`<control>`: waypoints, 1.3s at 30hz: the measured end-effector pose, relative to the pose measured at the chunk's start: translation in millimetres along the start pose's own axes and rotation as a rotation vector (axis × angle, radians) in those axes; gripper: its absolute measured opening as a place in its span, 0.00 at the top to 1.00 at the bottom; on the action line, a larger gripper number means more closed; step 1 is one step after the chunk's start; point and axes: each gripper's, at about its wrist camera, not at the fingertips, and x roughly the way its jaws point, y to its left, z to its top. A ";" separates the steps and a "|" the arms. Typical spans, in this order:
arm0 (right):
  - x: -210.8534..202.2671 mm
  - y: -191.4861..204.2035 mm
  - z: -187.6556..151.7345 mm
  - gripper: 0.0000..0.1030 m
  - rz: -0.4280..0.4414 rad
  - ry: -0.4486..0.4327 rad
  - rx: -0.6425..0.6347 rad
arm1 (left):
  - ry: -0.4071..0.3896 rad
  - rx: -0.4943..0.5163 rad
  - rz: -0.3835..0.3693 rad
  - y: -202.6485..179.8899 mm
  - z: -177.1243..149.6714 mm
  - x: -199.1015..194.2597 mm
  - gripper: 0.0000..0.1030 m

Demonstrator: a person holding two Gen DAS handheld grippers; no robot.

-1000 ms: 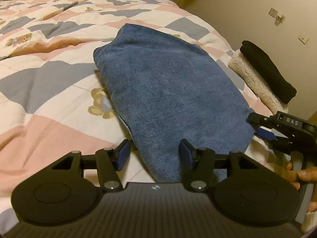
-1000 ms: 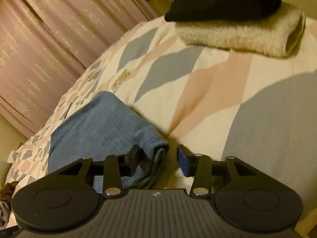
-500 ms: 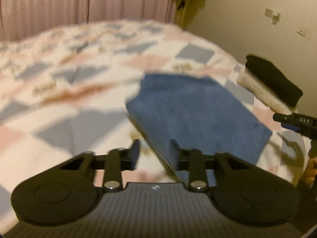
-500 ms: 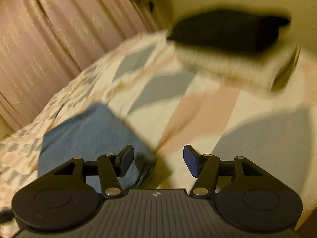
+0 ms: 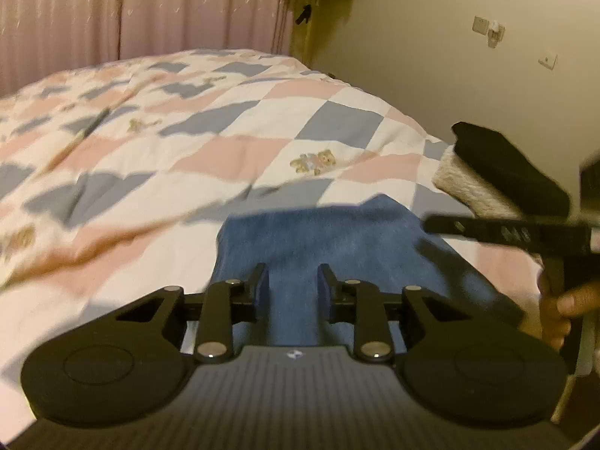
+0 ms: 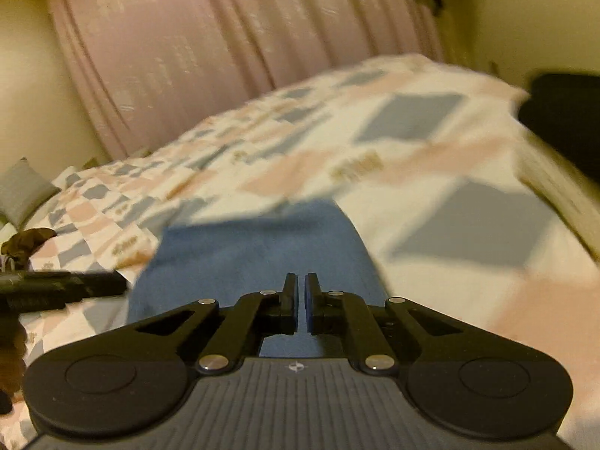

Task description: Fold clothes

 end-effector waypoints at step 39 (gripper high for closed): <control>-72.2 -48.2 -98.5 1.00 -0.091 0.015 0.262 | 0.069 0.023 0.027 -84.6 -137.3 -74.2 0.69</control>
